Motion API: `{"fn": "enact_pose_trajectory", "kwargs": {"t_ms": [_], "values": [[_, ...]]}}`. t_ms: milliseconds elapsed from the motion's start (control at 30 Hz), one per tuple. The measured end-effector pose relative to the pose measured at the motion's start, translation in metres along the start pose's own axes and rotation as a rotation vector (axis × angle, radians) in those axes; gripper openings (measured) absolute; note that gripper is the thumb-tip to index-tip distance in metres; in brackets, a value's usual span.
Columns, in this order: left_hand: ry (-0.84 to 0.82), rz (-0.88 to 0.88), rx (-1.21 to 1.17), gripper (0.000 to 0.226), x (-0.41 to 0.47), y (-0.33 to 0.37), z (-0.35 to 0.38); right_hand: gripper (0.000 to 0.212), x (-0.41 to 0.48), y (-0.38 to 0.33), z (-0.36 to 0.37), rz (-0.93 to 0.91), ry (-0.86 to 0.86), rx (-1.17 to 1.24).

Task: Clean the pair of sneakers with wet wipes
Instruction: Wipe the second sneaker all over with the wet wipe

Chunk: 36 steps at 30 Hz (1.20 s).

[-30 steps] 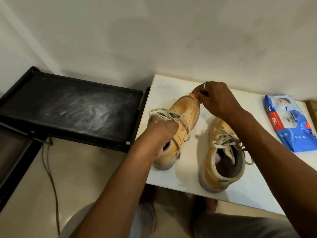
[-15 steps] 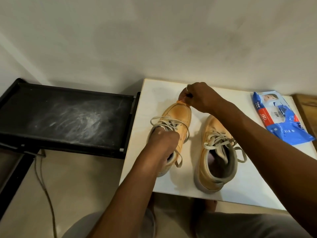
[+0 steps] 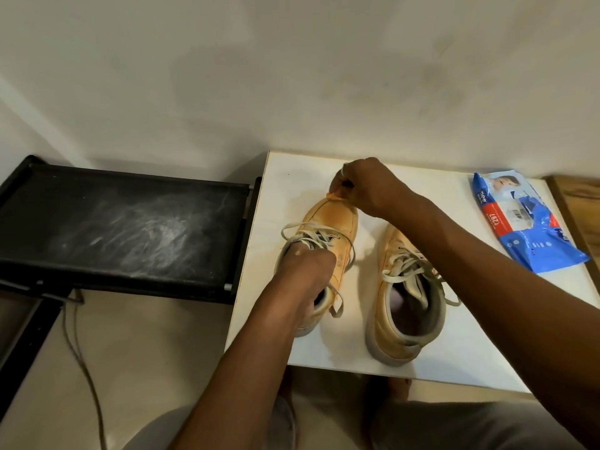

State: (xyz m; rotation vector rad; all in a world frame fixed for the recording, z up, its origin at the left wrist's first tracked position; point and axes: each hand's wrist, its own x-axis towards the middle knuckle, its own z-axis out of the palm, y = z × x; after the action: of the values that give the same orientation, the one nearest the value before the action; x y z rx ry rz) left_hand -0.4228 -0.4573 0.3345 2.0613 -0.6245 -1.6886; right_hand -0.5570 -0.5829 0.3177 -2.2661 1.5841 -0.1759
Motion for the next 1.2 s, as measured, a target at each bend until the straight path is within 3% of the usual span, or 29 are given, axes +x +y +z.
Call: {"fn": "enact_pose_trajectory", "kwargs": {"t_ms": [133,333,500,700,833,1033,1200], "values": [[0.002,-0.018,-0.001,0.017,0.003,0.000,0.002,0.029,0.008,-0.009,0.000,-0.172,-0.095,-0.147],[-0.012,-0.114,-0.098,0.034,0.004,0.003,0.004,0.024,0.006,-0.017,-0.004,-0.446,-0.128,-0.312],[-0.026,-0.058,-0.153,0.033,0.005,-0.001,0.003,0.023,0.009,-0.007,-0.004,-0.230,-0.074,-0.248],[-0.021,0.036,-0.149,0.034,0.009,-0.007,0.004,0.014,-0.017,0.013,-0.004,0.046,0.046,0.035],[-0.011,0.055,-0.111,0.030,0.009,-0.009,0.003,0.009,-0.030,0.020,0.000,0.197,0.012,0.162],[-0.003,0.083,-0.064,0.034,0.010,-0.007,-0.001,0.015,-0.015,0.010,0.001,0.198,0.044,0.146],[-0.019,0.075,-0.054,0.033,0.007,-0.006,0.001,0.020,0.000,0.005,-0.002,0.000,0.017,0.024]]}}
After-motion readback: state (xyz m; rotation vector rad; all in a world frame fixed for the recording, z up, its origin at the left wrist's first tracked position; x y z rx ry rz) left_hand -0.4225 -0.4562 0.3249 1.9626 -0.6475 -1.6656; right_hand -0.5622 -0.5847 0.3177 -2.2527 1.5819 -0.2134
